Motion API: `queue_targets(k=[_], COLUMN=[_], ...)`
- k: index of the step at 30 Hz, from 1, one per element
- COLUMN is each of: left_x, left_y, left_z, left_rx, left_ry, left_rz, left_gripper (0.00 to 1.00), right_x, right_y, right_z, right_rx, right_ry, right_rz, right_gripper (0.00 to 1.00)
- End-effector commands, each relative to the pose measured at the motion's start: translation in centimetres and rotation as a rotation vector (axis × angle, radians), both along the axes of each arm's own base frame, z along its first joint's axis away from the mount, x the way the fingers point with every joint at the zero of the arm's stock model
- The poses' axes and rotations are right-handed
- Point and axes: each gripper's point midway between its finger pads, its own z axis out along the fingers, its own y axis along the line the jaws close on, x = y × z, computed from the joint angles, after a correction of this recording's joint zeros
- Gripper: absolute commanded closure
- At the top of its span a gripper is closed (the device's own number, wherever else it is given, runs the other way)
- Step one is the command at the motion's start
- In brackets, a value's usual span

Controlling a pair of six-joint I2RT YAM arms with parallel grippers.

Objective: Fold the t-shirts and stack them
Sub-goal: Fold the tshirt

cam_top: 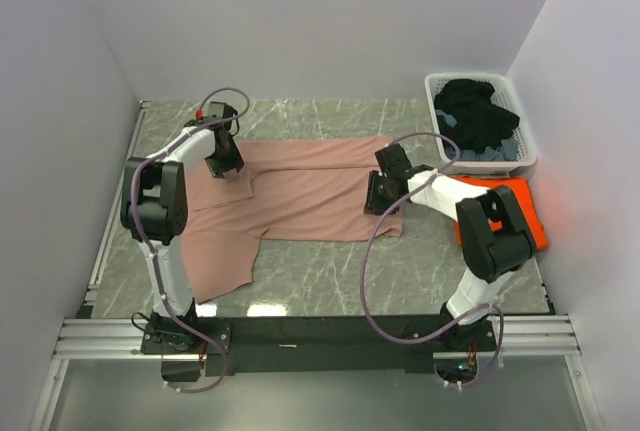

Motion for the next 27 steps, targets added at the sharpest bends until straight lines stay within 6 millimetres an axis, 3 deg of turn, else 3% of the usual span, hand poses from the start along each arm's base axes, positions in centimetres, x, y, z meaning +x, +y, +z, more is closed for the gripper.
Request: queue_targets(k=[1,2,6,11,15,18,20,21,22,23,24,25,26,27], left_x=[2.6,2.7,4.1,7.0,9.5,10.9,10.8,10.0,9.6,9.1,7.2,6.3,5.2,3.0], left_y=[-0.2,-0.3,-0.9,-1.4,-2.2,-2.6,-2.2,-1.9,-1.7,-0.9,-0.5,0.0,0.9,1.6], left_z=[1.0,-0.2,-1.9,-4.1,-4.4,-2.0,1.4,1.8,5.7,7.1,6.5,10.3,11.0,9.5], left_rx=[-0.005,-0.005,-0.022,-0.036,-0.099,-0.150,-0.166,-0.172,-0.186,-0.190,-0.189,-0.195,-0.187,-0.171], left_ry=[-0.053,-0.024,-0.004,0.021,0.002,-0.047,-0.105,-0.103,-0.174,-0.201,-0.173,-0.255,-0.266,-0.223], left_rz=[-0.005,-0.005,-0.010,-0.005,0.004,0.018,0.024,0.038,0.042,0.062,0.088,0.100,0.126,0.156], left_gripper=[0.52,0.52,0.52,0.50,0.45,0.38,0.33,0.28,0.25,0.24,0.20,0.16,0.16,0.15], right_x=[2.6,2.9,4.6,8.5,12.1,14.3,15.0,15.0,14.3,14.0,13.5,11.9,11.4,10.6], right_y=[0.1,-0.1,-0.6,-1.4,-2.1,-2.4,-2.4,-2.4,-2.4,-2.3,-2.1,-2.5,-2.6,-2.6], right_z=[0.3,0.1,-0.8,-2.0,-1.8,-0.1,2.8,5.1,5.4,6.4,8.9,8.0,8.5,8.7], right_rx=[-0.005,-0.005,-0.013,-0.008,0.002,0.030,0.042,0.056,0.064,0.083,0.115,0.114,0.127,0.136], right_ry=[-0.032,-0.025,0.006,0.052,0.038,-0.002,-0.063,-0.110,-0.111,-0.131,-0.179,-0.153,-0.168,-0.174], right_rz=[-0.015,-0.021,-0.043,-0.067,-0.091,-0.102,-0.093,-0.091,-0.099,-0.101,-0.115,-0.127,-0.141,-0.150], right_gripper=[0.57,0.57,0.57,0.57,0.57,0.56,0.55,0.55,0.54,0.53,0.52,0.52,0.50,0.49])
